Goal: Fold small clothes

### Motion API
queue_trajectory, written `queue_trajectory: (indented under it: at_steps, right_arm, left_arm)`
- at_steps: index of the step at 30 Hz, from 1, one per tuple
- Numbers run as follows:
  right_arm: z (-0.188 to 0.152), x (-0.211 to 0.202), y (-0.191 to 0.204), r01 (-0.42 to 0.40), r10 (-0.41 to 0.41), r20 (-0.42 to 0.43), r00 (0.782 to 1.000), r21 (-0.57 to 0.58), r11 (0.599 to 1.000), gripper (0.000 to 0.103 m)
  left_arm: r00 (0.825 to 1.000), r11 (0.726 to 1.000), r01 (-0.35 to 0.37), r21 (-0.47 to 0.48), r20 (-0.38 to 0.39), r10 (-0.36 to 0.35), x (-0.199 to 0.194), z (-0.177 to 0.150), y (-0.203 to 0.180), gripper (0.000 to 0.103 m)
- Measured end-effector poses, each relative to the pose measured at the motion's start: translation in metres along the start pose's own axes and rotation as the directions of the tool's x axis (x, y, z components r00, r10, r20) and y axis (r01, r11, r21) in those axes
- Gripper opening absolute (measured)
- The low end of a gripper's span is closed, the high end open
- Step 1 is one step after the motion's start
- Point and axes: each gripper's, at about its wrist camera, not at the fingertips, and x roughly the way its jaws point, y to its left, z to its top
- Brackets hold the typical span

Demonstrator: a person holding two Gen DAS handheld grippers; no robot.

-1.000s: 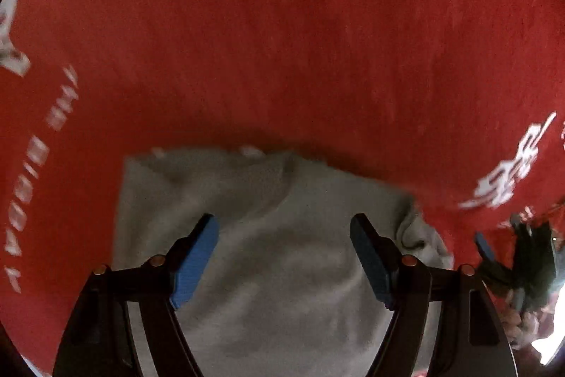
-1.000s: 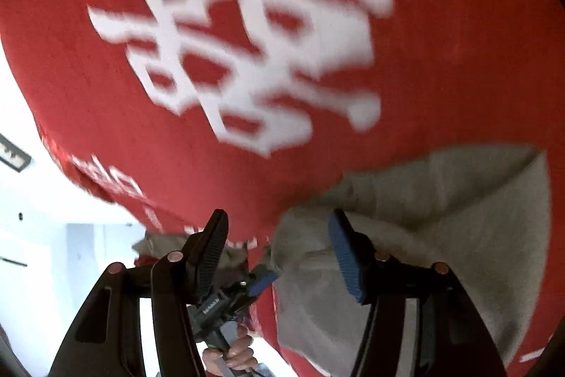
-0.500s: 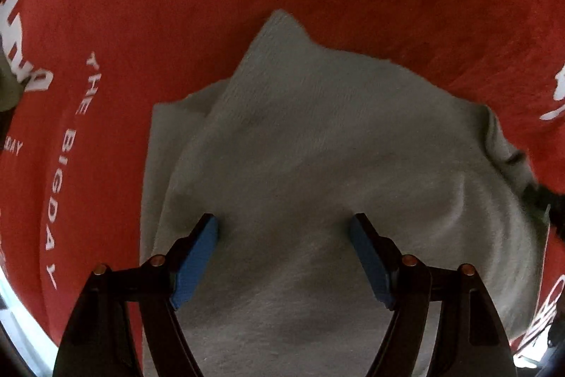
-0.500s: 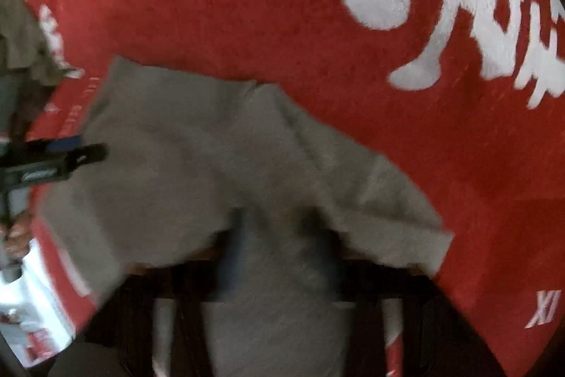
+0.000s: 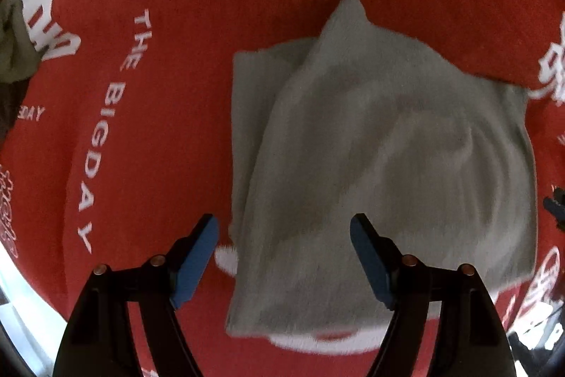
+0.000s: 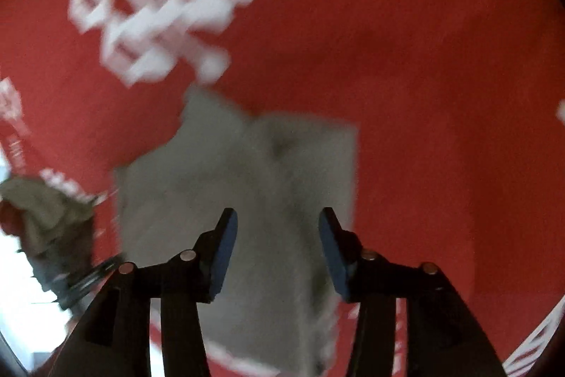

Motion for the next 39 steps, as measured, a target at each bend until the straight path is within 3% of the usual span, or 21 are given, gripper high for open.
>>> queue_trajectory:
  at_steps: [3,6,9,12,14,16,18,20,22,23,24,25,30,33,37,39]
  right_arm:
    - [-0.042,-0.003,0.021,-0.162,0.161,-0.047,0.986,-0.022,0.987,0.052]
    - [-0.084,0.008,0.046,-0.297,0.294,-0.135,0.946,0.001,0.955,0.054]
    - [-0.119,0.031,0.057,-0.302,0.305,-0.210,0.929,0.047,0.952,0.055]
    - [-0.149,0.050,0.059,-0.275,0.293,-0.224,0.930,0.107,0.955,0.055]
    - [-0.164,0.059,0.056,-0.276,0.307,-0.185,0.934,0.176,0.945,0.055]
    - [-0.176,0.066,0.053,-0.266,0.304,-0.137,0.943,0.242,0.933,0.056]
    - [-0.176,0.066,0.038,-0.253,0.289,-0.088,0.953,0.292,0.922,0.056]
    - [-0.173,0.073,0.038,-0.256,0.284,-0.034,0.958,0.338,0.905,0.056]
    - [-0.168,0.074,0.028,-0.276,0.292,0.025,0.956,0.406,0.871,0.054]
    - [-0.164,0.076,0.025,-0.285,0.297,0.043,0.954,0.441,0.851,0.047]
    - [-0.160,0.077,0.025,-0.280,0.292,0.049,0.955,0.471,0.836,0.013]
    - [-0.155,0.073,0.027,-0.247,0.261,0.036,0.965,0.467,0.849,0.010]
    - [-0.155,0.053,0.046,-0.131,0.148,-0.039,0.988,0.285,0.950,0.008]
    - [-0.165,0.062,0.035,-0.051,0.079,-0.091,0.993,0.282,0.958,0.007]
    - [-0.168,0.056,0.037,-0.037,0.069,-0.117,0.991,0.252,0.967,0.008]
    - [-0.164,0.047,0.049,0.021,0.007,-0.143,0.990,0.191,0.981,0.012]
  left_arm:
    - [0.999,0.999,0.045,0.023,-0.015,-0.045,-0.005,-0.004,0.002,0.077]
    - [0.997,0.996,0.080,0.042,-0.022,-0.079,-0.004,-0.014,0.004,0.077]
    - [0.991,0.990,0.135,0.044,-0.024,-0.134,-0.002,-0.021,0.011,0.077]
    - [0.984,0.982,0.178,0.071,-0.024,-0.176,0.000,-0.027,0.018,0.074]
    - [0.977,0.974,0.214,0.078,-0.043,-0.211,0.003,-0.033,0.024,0.059]
    - [0.967,0.965,0.249,0.076,-0.066,-0.244,0.007,-0.036,0.027,0.056]
    - [0.966,0.961,0.255,0.106,-0.076,-0.248,0.008,-0.039,0.026,0.035]
    - [0.965,0.958,0.257,0.129,-0.091,-0.247,0.011,-0.041,0.024,0.006]
    - [0.964,0.955,0.260,0.141,-0.095,-0.249,0.008,-0.037,0.020,0.006]
    - [0.966,0.955,0.255,0.152,-0.086,-0.244,0.004,-0.038,0.022,0.006]
    - [0.969,0.956,0.245,0.163,-0.075,-0.235,0.000,-0.040,0.026,0.006]
    - [0.970,0.957,0.242,0.161,-0.073,-0.233,-0.001,-0.044,0.028,0.006]
    - [0.971,0.963,0.232,0.137,-0.092,-0.220,0.013,-0.070,0.038,0.006]
    - [0.971,0.967,0.234,0.097,-0.062,-0.229,0.010,-0.071,0.041,0.007]
    - [0.982,0.978,0.186,0.095,-0.034,-0.184,-0.003,-0.071,0.037,0.008]
    - [0.993,0.987,0.115,0.110,-0.014,-0.114,-0.012,-0.069,0.028,0.038]
